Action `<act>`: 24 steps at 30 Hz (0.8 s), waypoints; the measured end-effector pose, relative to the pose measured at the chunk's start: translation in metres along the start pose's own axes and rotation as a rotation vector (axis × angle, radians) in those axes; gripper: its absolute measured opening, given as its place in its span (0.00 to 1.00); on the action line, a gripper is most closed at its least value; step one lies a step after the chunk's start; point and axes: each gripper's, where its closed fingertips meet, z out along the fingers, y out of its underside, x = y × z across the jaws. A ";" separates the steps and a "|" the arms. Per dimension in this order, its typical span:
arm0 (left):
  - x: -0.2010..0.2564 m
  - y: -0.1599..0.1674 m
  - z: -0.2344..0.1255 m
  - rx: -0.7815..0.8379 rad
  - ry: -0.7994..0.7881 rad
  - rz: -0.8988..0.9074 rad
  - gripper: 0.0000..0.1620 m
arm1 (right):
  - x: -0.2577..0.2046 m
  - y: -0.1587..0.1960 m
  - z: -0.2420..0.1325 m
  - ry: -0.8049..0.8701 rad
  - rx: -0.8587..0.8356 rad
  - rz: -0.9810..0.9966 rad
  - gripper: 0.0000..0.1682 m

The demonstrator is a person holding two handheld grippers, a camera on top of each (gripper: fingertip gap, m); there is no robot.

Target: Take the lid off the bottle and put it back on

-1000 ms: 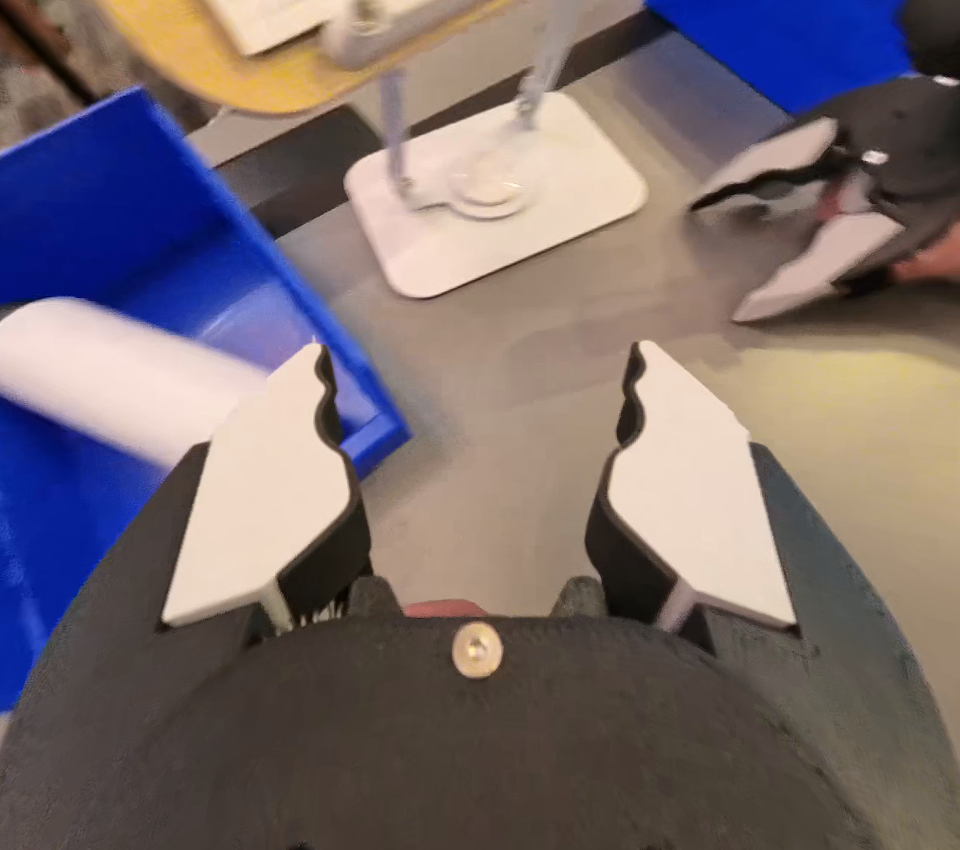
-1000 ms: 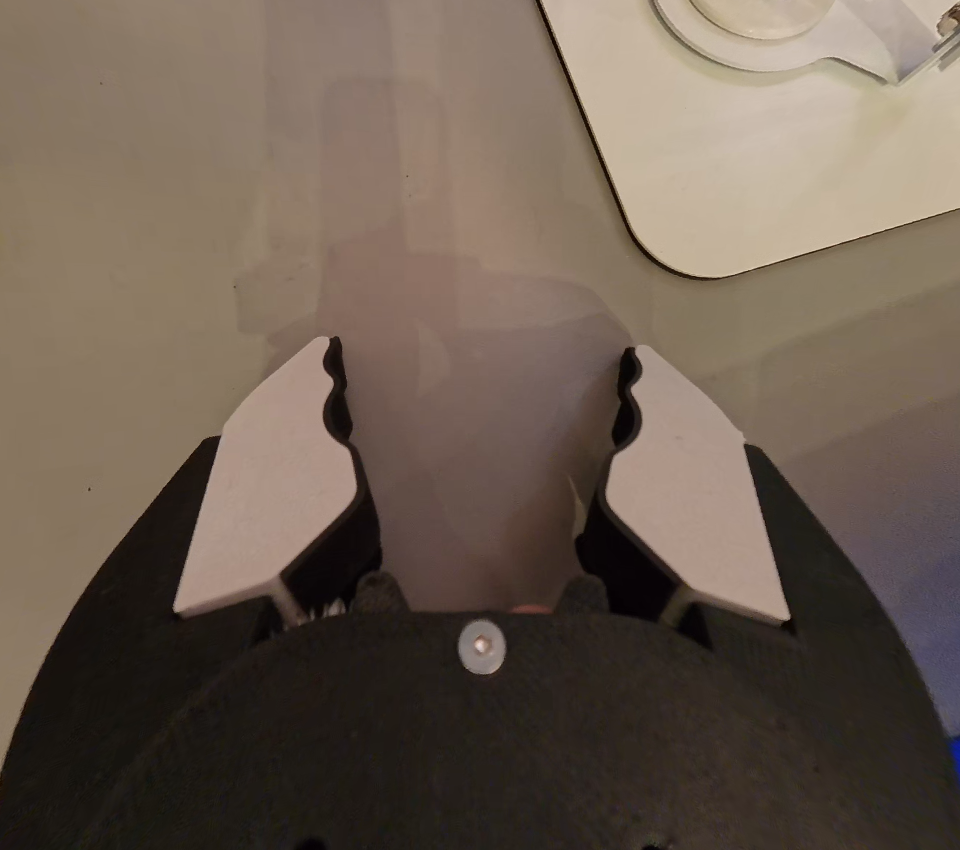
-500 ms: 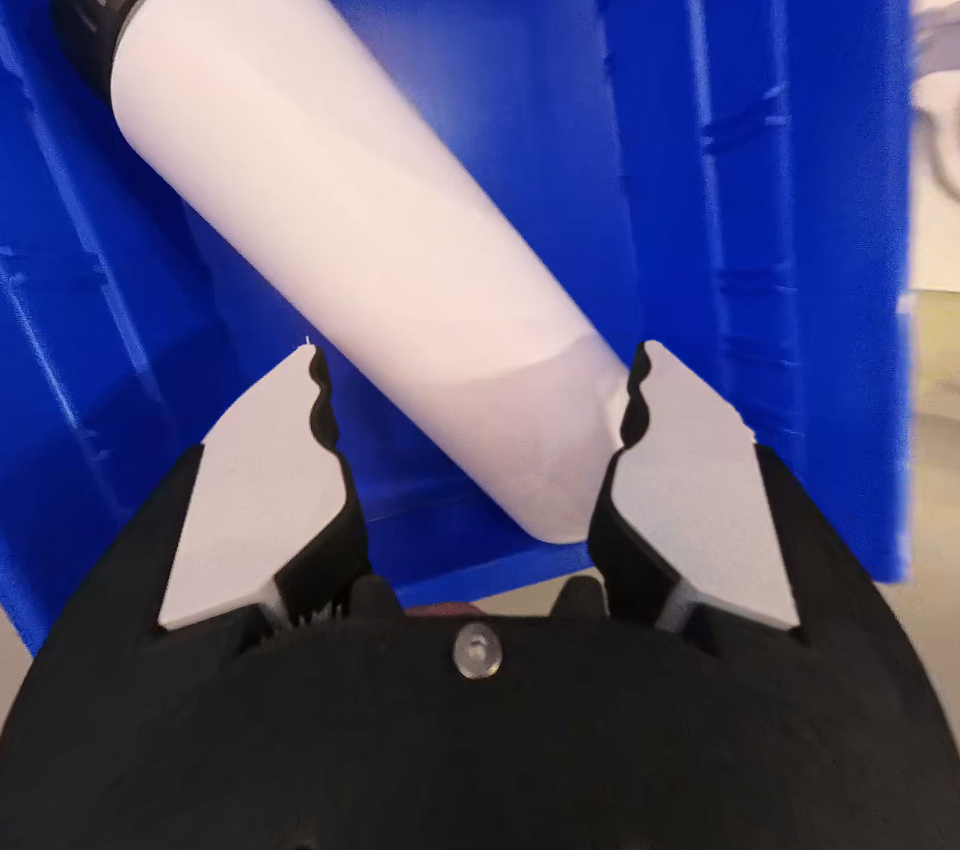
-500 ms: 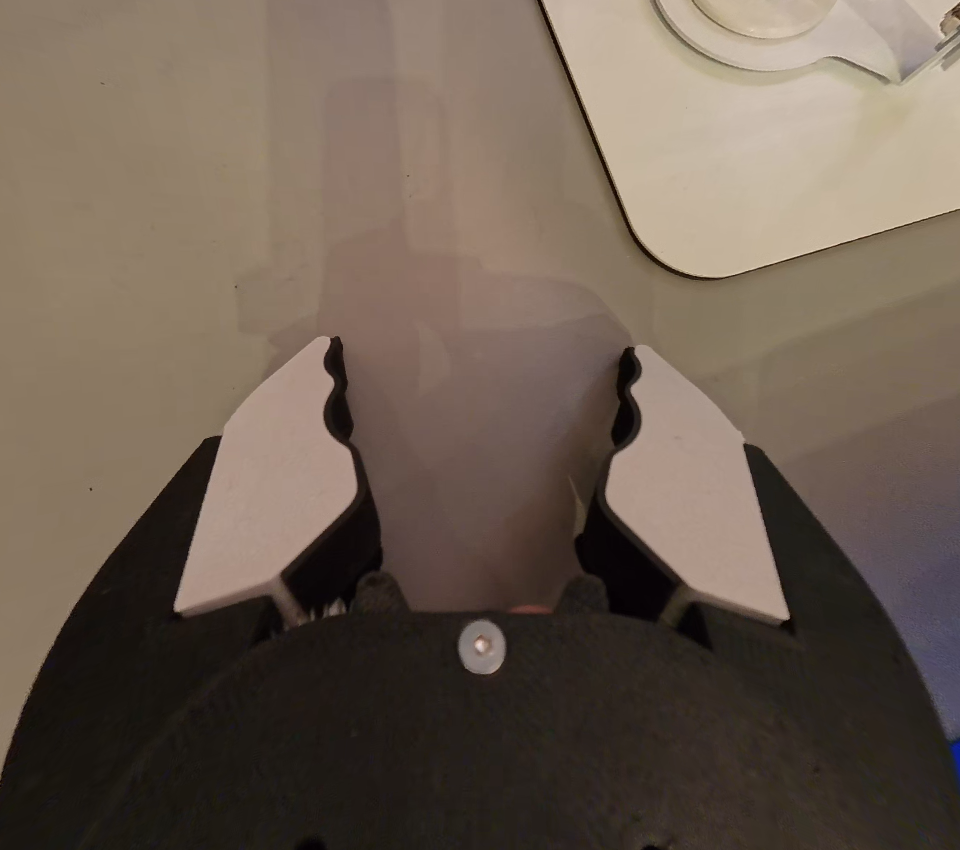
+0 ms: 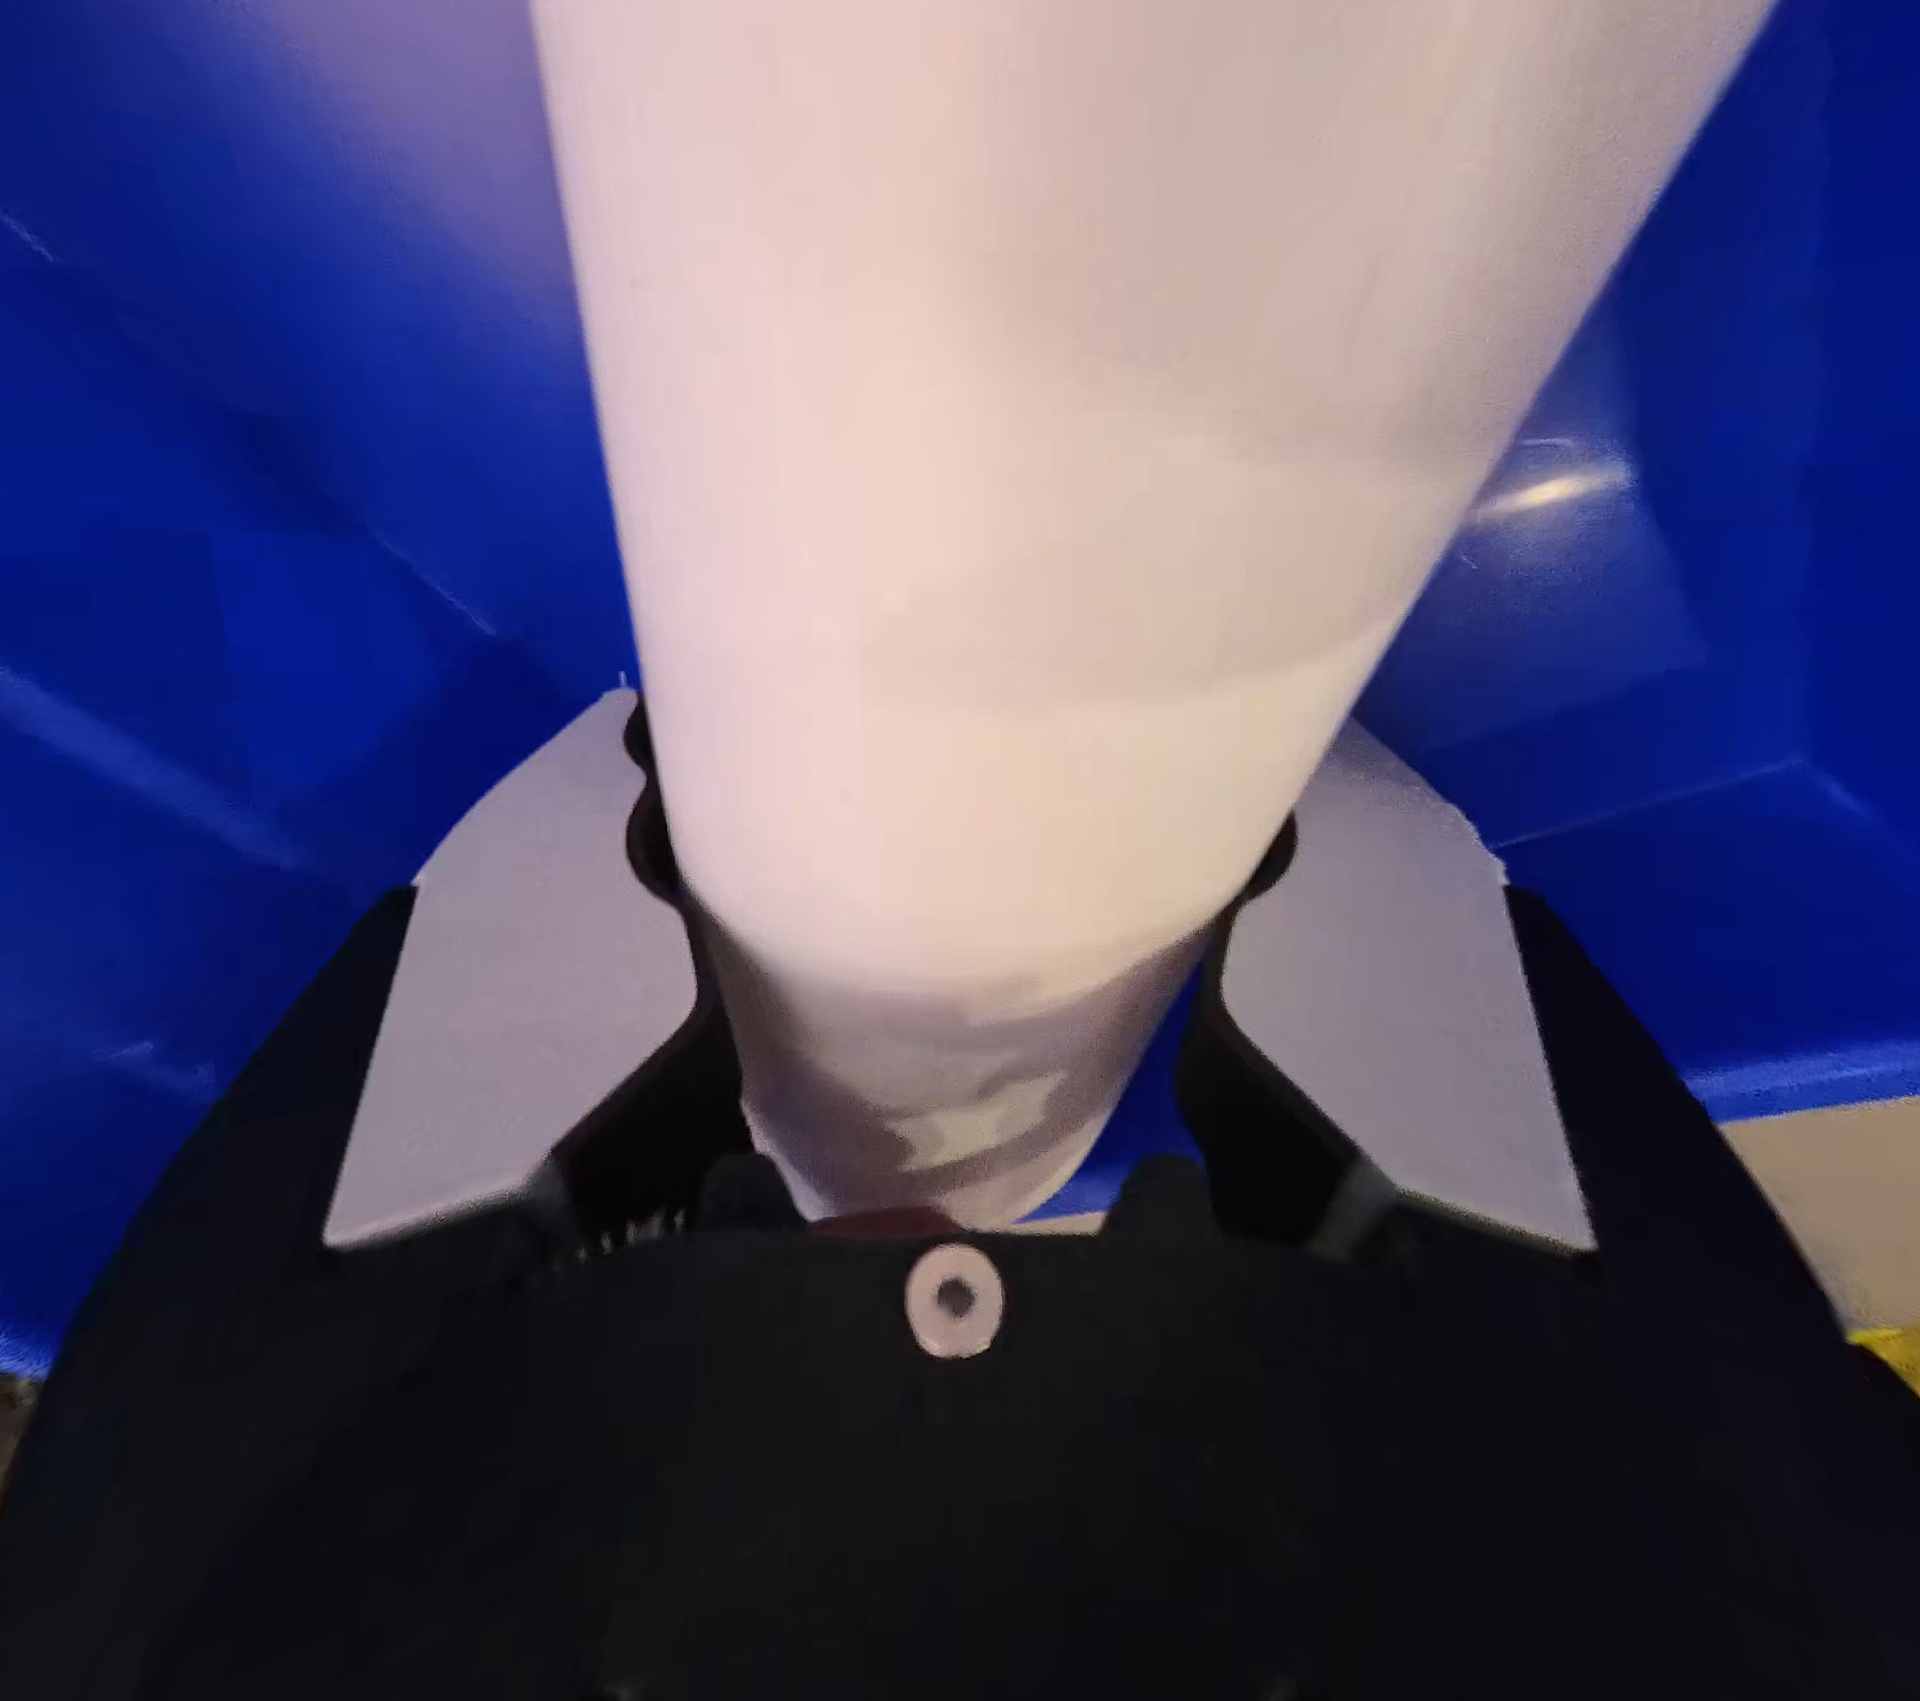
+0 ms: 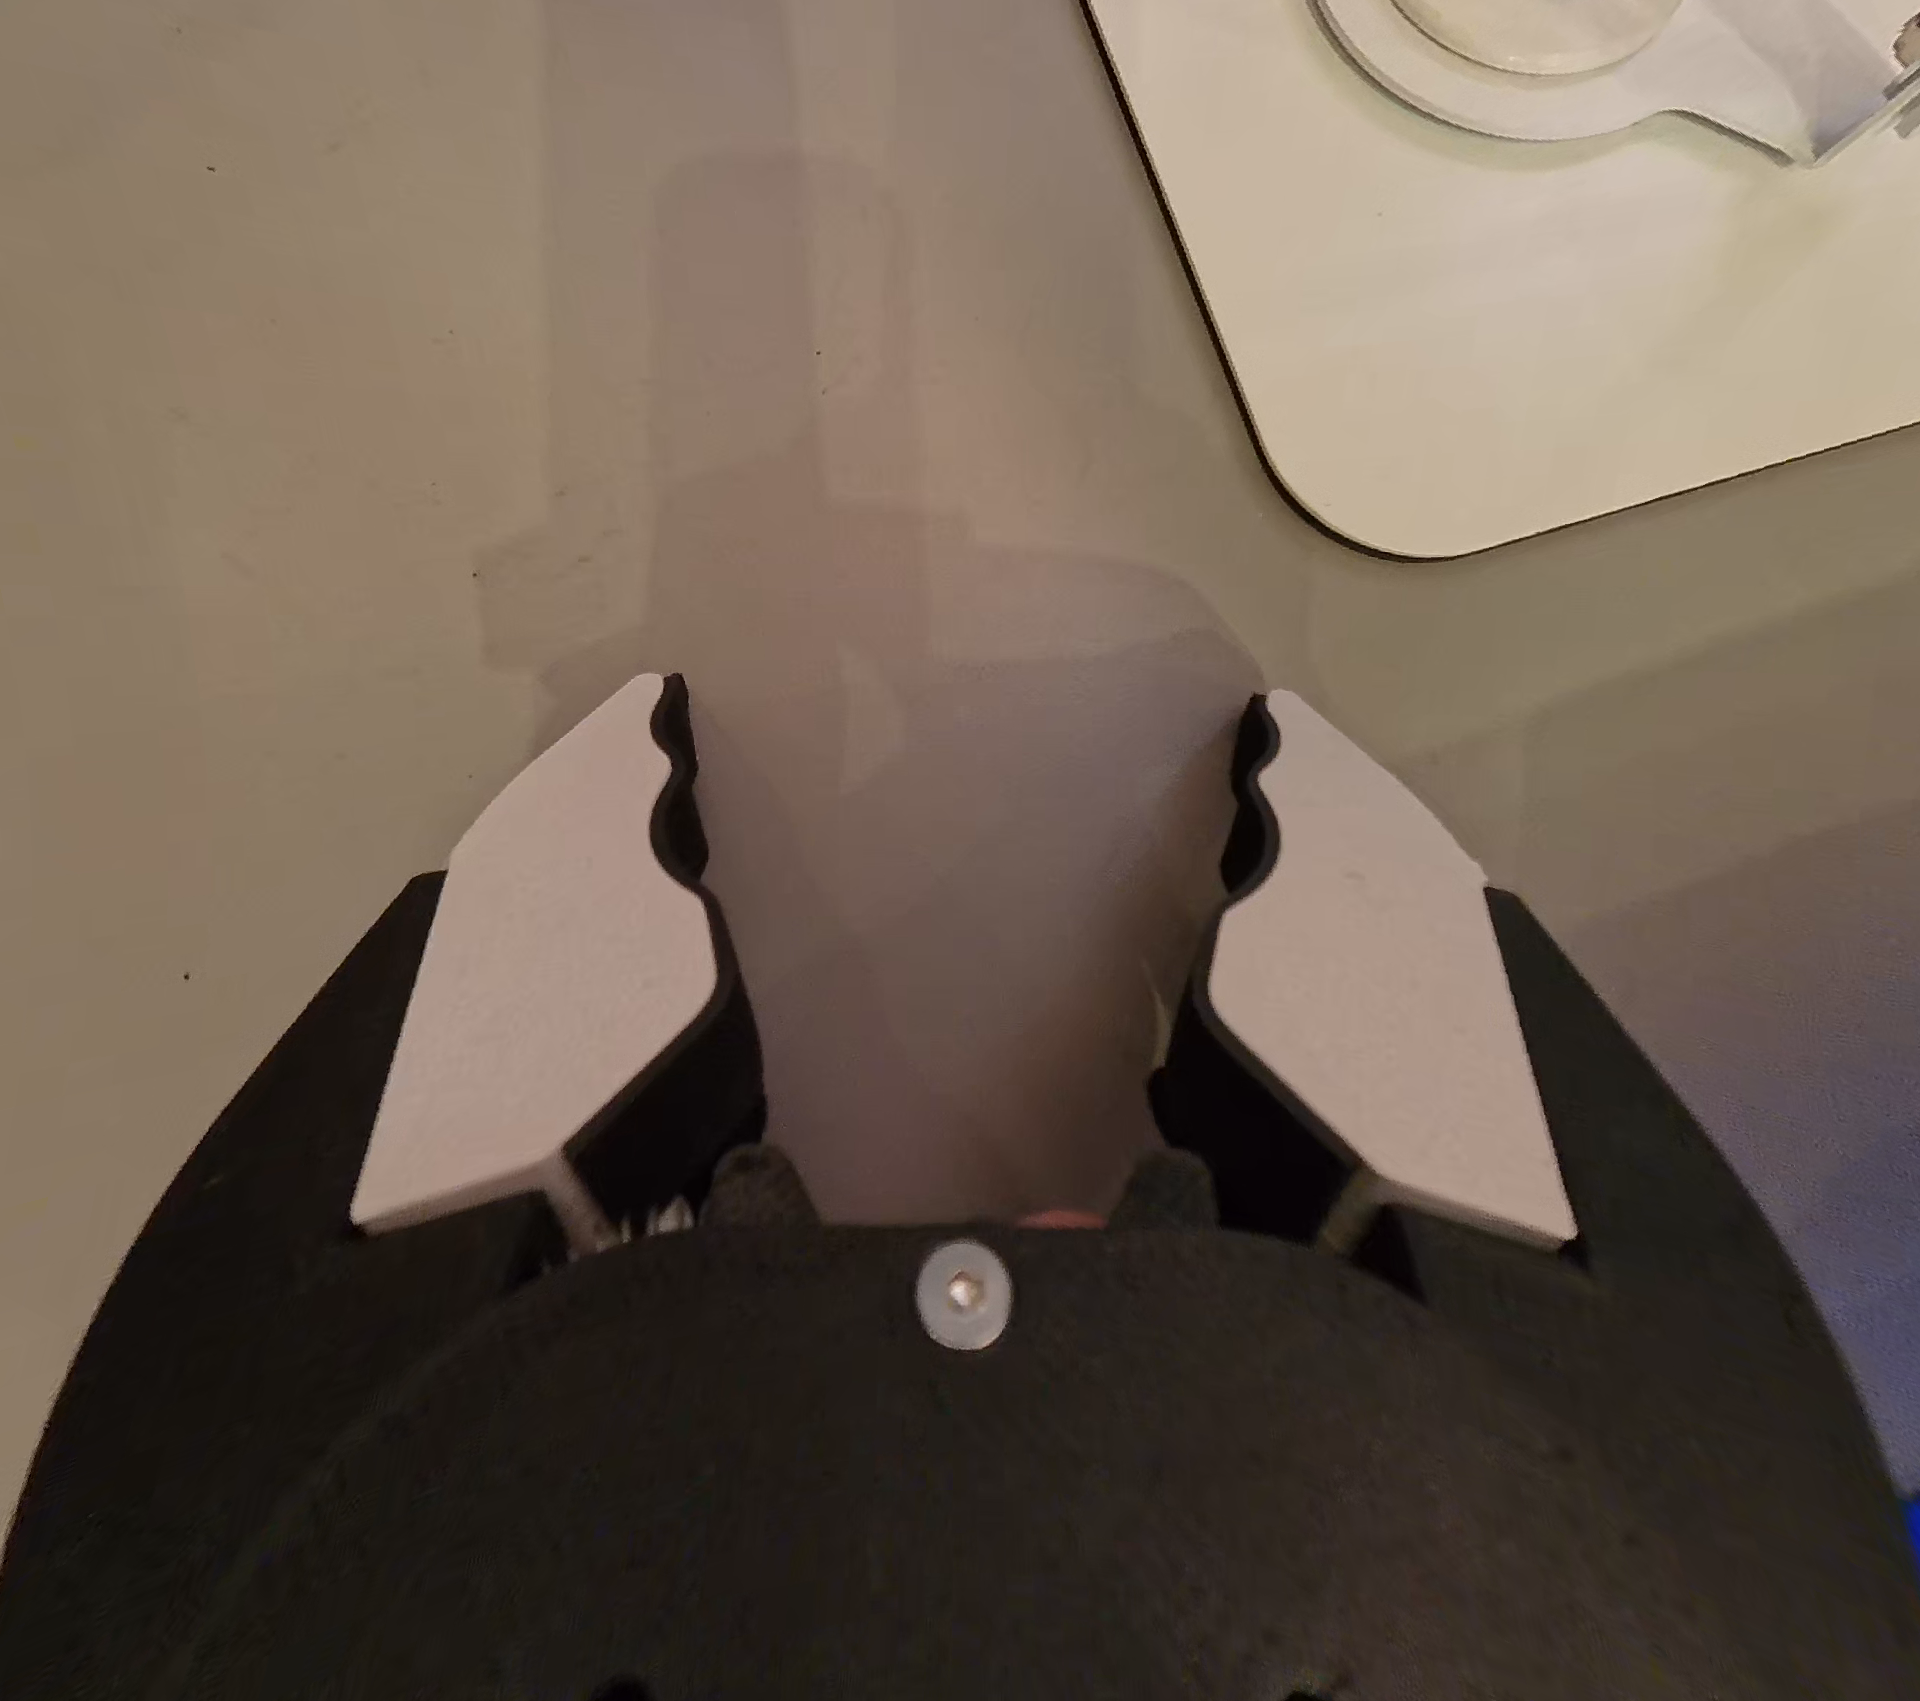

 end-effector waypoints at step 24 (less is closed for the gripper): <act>0.111 0.032 -0.134 1.006 0.010 0.135 0.64 | -0.007 -0.007 -0.005 -0.006 0.055 -0.049 0.64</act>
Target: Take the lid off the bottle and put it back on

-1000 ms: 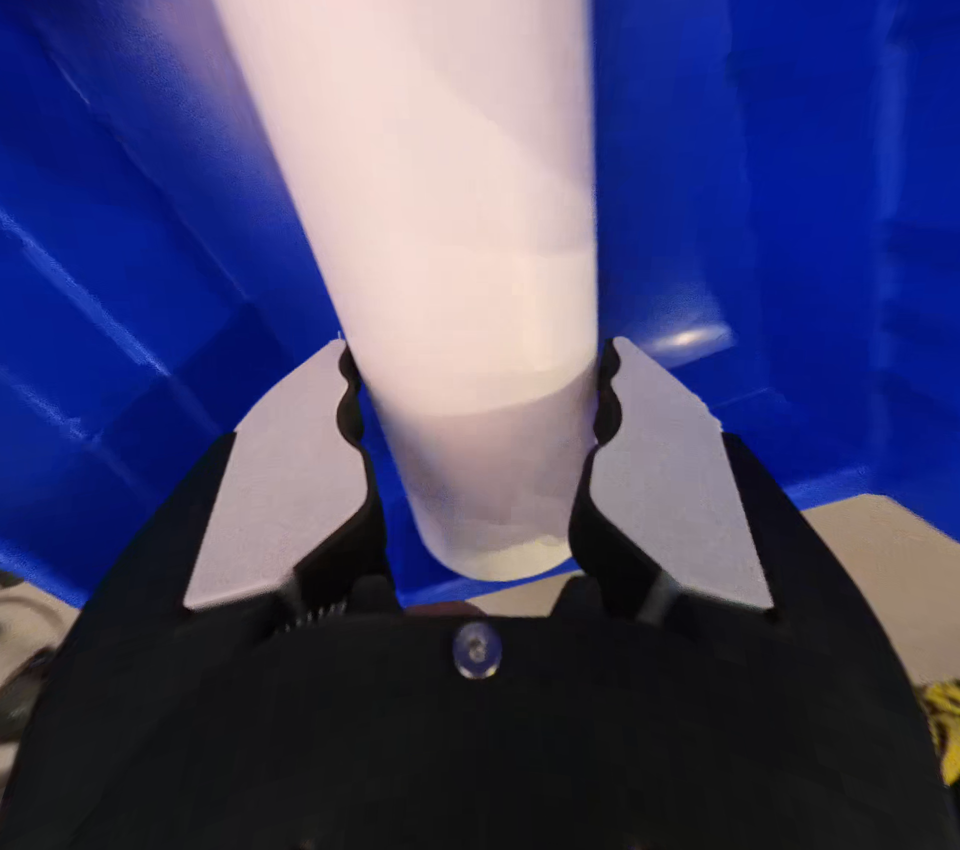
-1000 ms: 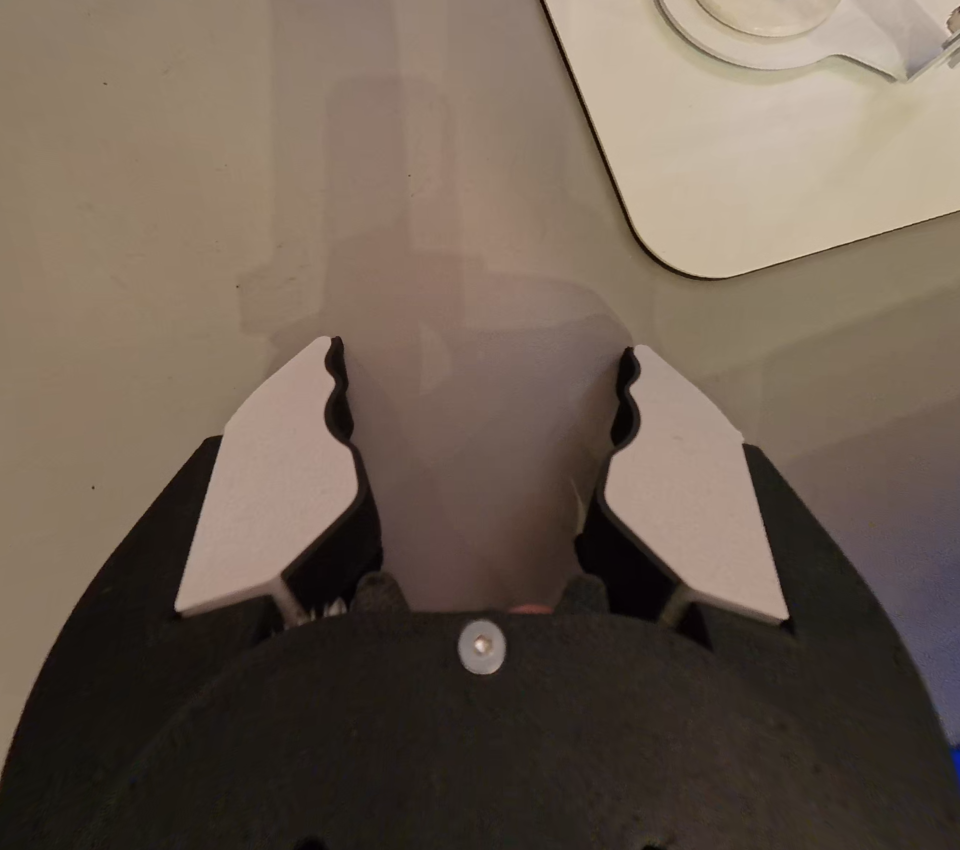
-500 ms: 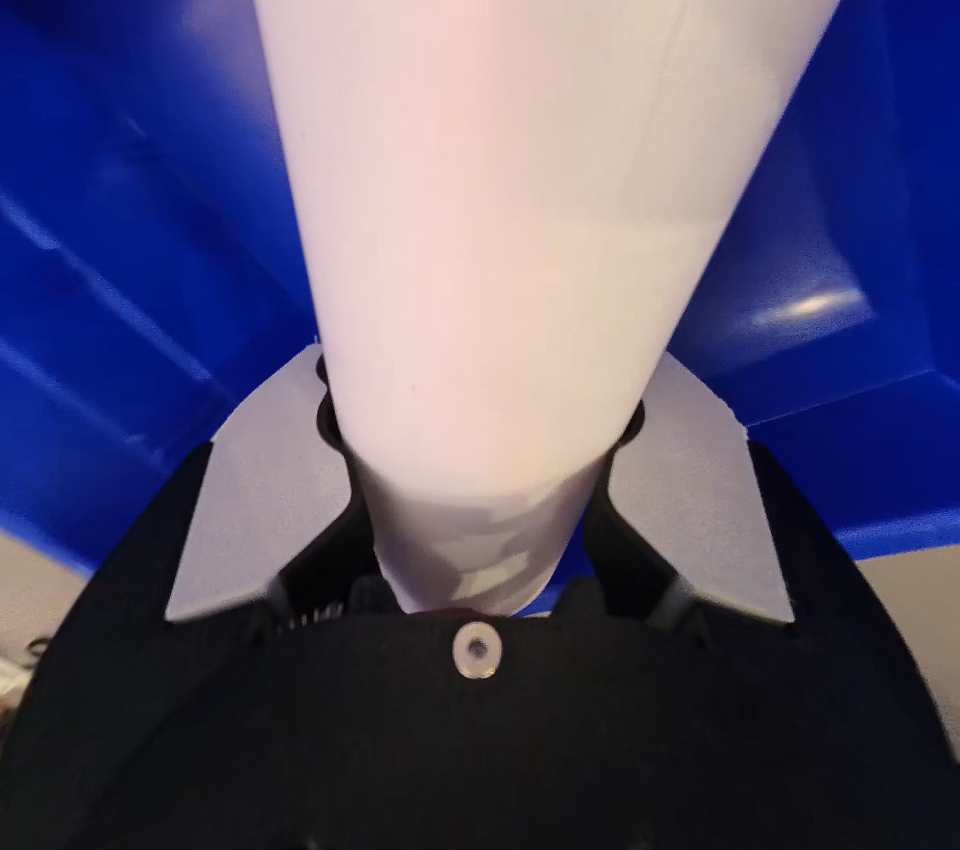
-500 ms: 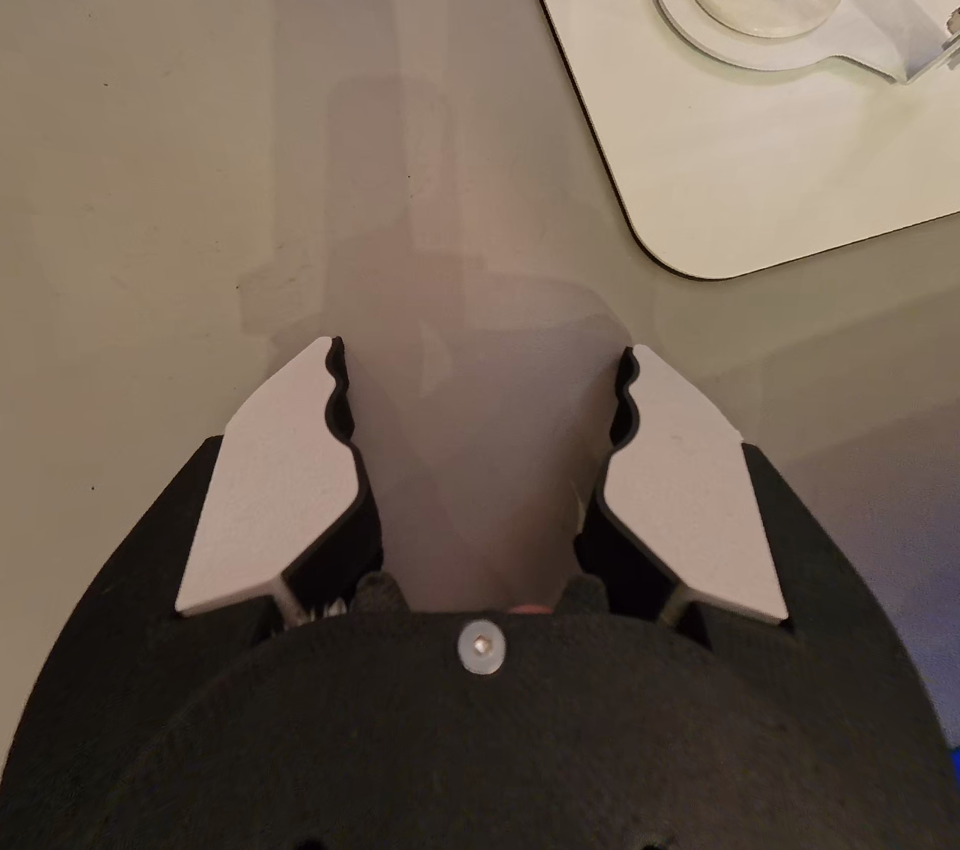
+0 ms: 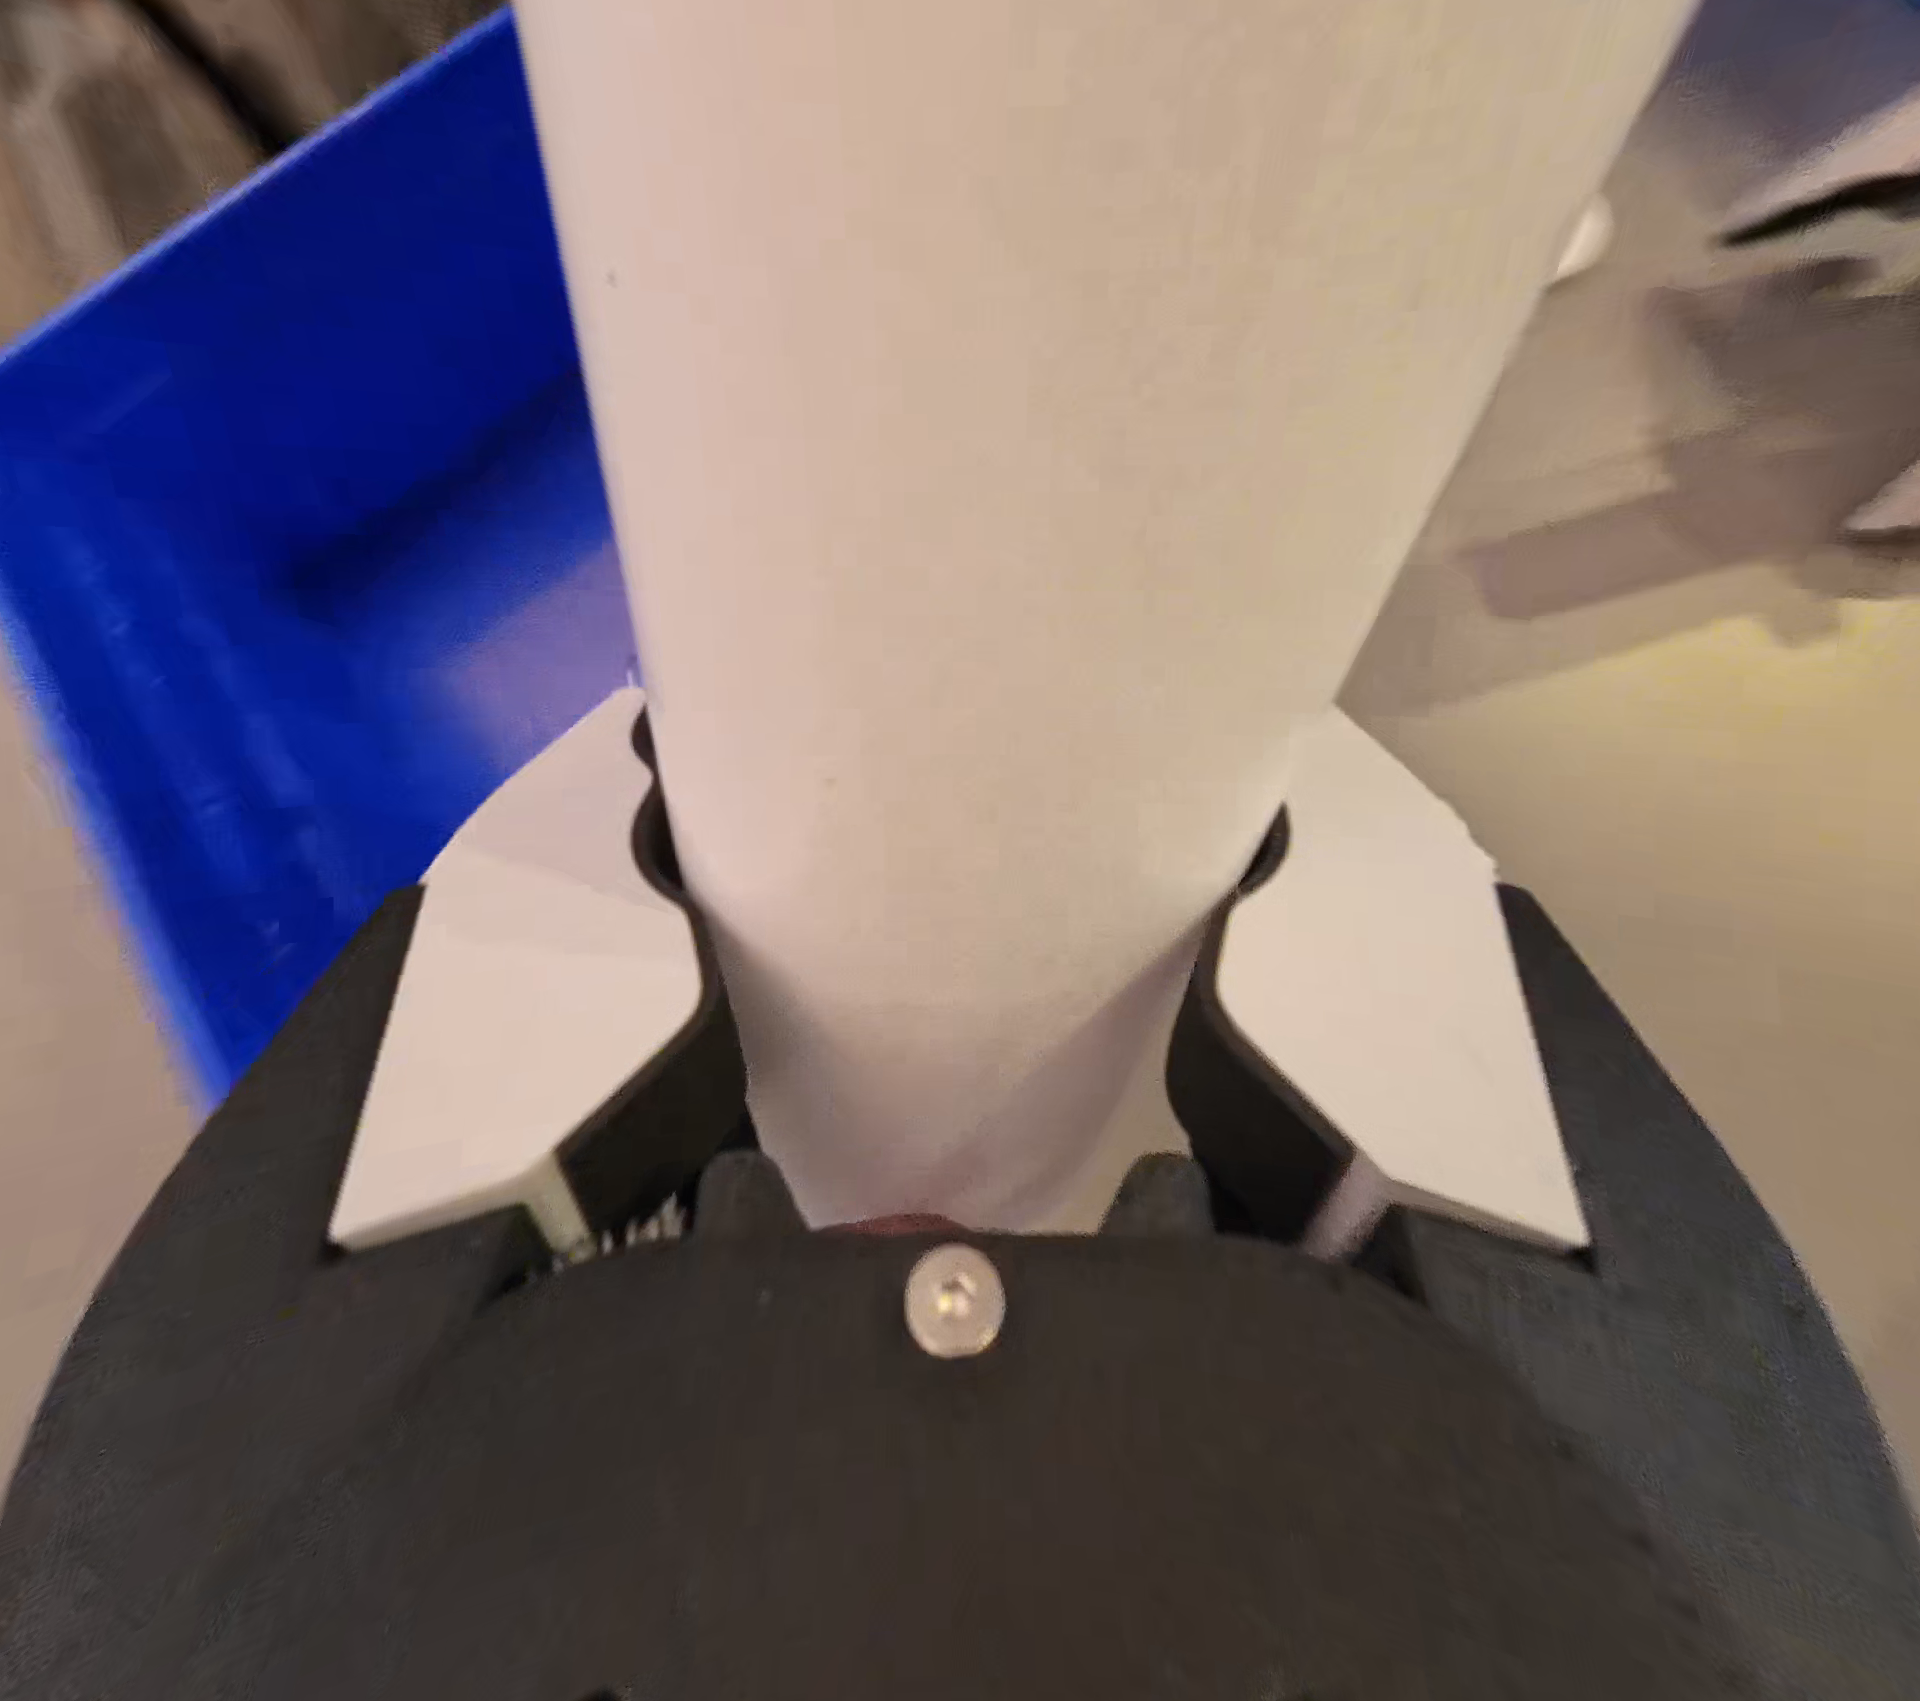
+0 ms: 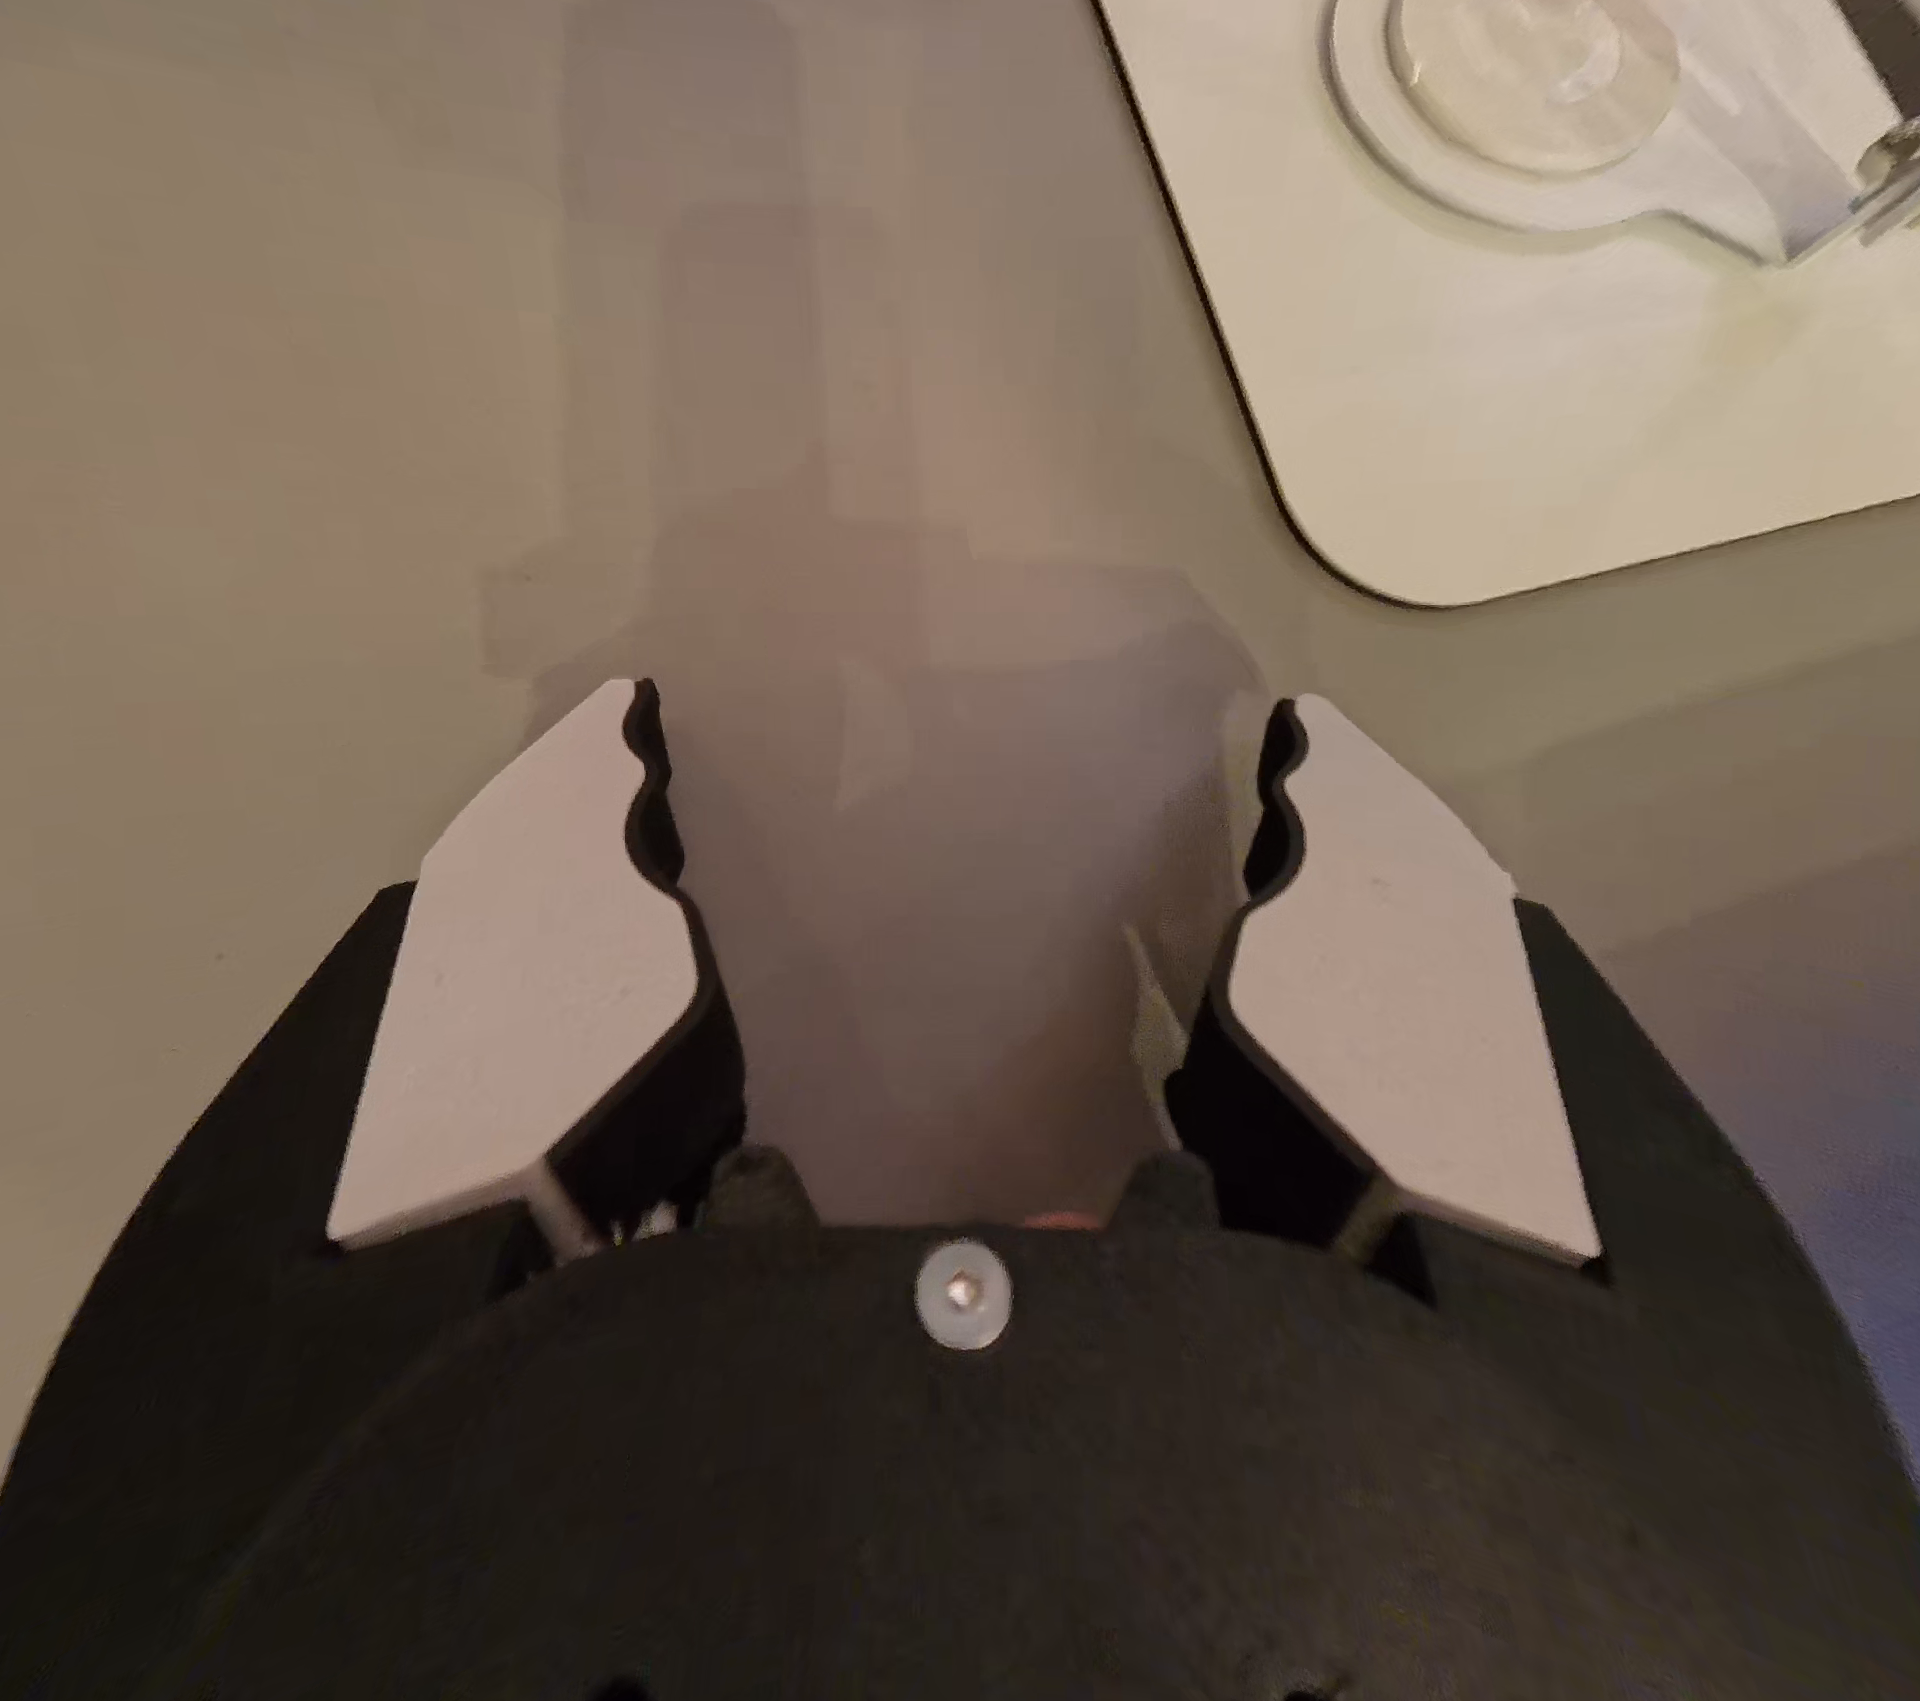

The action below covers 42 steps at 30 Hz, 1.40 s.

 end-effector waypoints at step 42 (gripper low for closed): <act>0.320 -0.049 0.062 0.398 0.720 0.244 0.57 | -0.090 -0.100 -0.101 -0.403 0.485 -0.072 0.59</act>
